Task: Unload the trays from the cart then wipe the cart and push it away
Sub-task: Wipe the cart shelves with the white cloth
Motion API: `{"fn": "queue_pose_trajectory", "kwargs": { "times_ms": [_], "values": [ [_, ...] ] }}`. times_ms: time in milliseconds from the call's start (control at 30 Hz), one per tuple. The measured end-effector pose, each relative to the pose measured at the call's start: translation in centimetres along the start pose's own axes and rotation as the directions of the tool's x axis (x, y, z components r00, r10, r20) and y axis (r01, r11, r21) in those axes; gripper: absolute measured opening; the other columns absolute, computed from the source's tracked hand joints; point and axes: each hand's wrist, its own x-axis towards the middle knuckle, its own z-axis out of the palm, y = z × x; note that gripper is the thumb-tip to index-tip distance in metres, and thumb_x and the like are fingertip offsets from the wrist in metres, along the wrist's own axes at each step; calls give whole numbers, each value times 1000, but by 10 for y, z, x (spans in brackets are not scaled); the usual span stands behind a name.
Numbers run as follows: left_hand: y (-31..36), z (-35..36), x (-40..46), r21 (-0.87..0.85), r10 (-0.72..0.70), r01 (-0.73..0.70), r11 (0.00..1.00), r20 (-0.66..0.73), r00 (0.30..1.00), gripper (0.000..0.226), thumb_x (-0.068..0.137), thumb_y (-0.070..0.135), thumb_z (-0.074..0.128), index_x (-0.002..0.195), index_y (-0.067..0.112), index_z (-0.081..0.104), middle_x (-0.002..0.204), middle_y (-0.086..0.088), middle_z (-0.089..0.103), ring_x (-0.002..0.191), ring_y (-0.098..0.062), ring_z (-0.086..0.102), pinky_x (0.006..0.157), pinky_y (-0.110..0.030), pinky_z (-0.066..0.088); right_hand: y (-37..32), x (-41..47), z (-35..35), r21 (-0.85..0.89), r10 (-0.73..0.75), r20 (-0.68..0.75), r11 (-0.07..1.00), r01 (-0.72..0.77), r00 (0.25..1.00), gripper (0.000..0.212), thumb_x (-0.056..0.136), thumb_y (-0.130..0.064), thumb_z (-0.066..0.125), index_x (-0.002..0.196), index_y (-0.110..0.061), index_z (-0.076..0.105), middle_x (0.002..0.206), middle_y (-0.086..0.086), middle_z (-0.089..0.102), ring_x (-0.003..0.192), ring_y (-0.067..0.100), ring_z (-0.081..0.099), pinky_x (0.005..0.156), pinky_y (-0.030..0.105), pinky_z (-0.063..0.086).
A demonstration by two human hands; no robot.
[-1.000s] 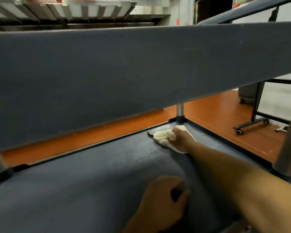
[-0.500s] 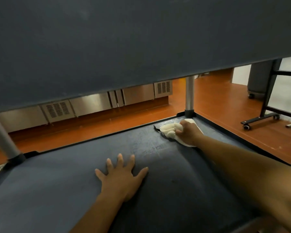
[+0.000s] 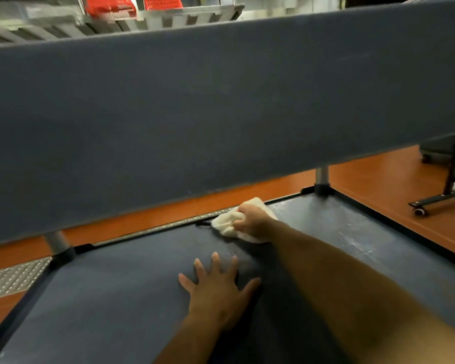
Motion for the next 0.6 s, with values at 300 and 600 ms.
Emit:
{"fn": "queue_pose_trajectory", "kwargs": {
  "times_ms": [300, 600],
  "values": [
    [-10, 0, -4, -94, -48, 35, 995, -138, 989, 81, 85, 80, 32, 156, 45, 13, 167, -8, 5, 155, -37, 1, 112, -76, -6, -101, -4, 46, 164, -205, 247, 972, 167, 947, 39, 92, -21, 68, 130, -13, 63, 110, 0, 61, 100, 22, 61, 93, 34, 51],
    [-44, -14, -6, -831, -300, -107, 546, -314, 901, 53, 98, 53, 54, 139, 22, 42, 147, -7, 30, 119, -23, 48, 97, -38, 42, 81, -52, -38, -438, 161, -134, 875, -204, 978, 49, 102, -34, 29, 128, -14, 65, 127, 9, 64, 118, 29, 62, 96, 38, 50]
  ]
}}
